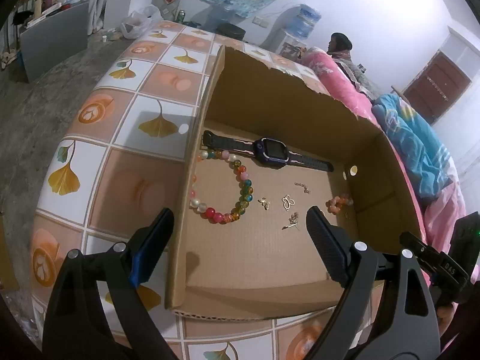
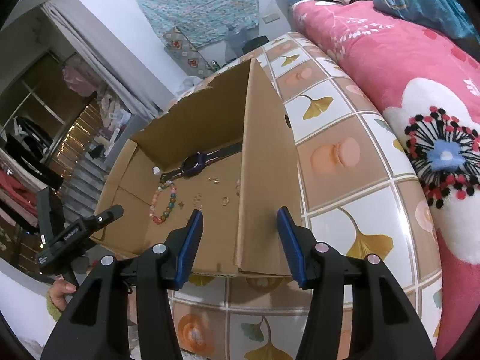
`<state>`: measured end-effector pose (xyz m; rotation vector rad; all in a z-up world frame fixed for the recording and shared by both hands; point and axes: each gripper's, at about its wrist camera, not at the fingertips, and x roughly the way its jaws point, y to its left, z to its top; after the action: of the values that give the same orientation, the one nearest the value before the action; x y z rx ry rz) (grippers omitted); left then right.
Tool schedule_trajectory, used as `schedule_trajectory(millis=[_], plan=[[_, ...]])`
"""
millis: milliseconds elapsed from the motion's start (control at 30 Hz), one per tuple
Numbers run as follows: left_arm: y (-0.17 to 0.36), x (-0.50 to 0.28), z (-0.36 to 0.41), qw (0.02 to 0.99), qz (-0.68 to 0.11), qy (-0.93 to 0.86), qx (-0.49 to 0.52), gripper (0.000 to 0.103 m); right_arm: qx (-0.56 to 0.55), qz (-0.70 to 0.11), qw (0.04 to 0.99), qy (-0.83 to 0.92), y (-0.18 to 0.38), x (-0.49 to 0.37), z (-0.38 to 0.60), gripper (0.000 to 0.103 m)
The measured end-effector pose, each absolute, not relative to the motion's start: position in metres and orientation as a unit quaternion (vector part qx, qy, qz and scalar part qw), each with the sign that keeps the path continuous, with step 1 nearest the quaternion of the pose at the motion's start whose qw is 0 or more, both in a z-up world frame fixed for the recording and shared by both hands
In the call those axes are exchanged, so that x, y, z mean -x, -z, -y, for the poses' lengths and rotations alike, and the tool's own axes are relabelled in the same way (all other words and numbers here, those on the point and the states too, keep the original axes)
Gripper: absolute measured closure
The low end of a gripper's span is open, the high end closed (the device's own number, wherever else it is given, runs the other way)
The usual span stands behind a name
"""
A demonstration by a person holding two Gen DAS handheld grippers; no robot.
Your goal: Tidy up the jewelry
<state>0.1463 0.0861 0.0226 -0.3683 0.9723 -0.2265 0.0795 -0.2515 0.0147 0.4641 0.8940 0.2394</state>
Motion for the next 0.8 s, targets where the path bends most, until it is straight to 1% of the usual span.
schedule_trajectory(millis=[300, 367, 467, 500, 533, 600, 800], plan=[[-0.02, -0.145, -0.089, 0.863, -0.459, 0.124, 0.173, 0.018, -0.216, -0.428, 0.871, -0.103, -0.013, -0.074, 0.251, 0.052], [-0.023, -0.143, -0.095, 0.865, -0.449, 0.131, 0.183, 0.018, -0.219, -0.425, 0.872, -0.103, -0.013, -0.073, 0.251, 0.051], [-0.028, -0.136, -0.099, 0.876, -0.433, 0.123, 0.173, 0.016, -0.221, -0.42, 0.874, -0.1, -0.014, -0.072, 0.252, 0.051], [-0.031, -0.134, -0.101, 0.88, -0.427, 0.12, 0.169, 0.017, -0.22, -0.419, 0.876, -0.098, -0.015, -0.071, 0.253, 0.05], [-0.032, -0.132, -0.102, 0.883, -0.423, 0.118, 0.167, 0.016, -0.218, -0.417, 0.877, -0.095, -0.016, -0.071, 0.253, 0.046], [-0.035, -0.128, -0.106, 0.887, -0.416, 0.114, 0.165, 0.017, -0.214, -0.41, 0.882, -0.09, -0.019, -0.068, 0.255, 0.042], [-0.052, -0.1, -0.114, 0.911, -0.372, 0.107, 0.141, 0.016, -0.186, -0.365, 0.909, -0.08, -0.037, -0.038, 0.266, 0.041]])
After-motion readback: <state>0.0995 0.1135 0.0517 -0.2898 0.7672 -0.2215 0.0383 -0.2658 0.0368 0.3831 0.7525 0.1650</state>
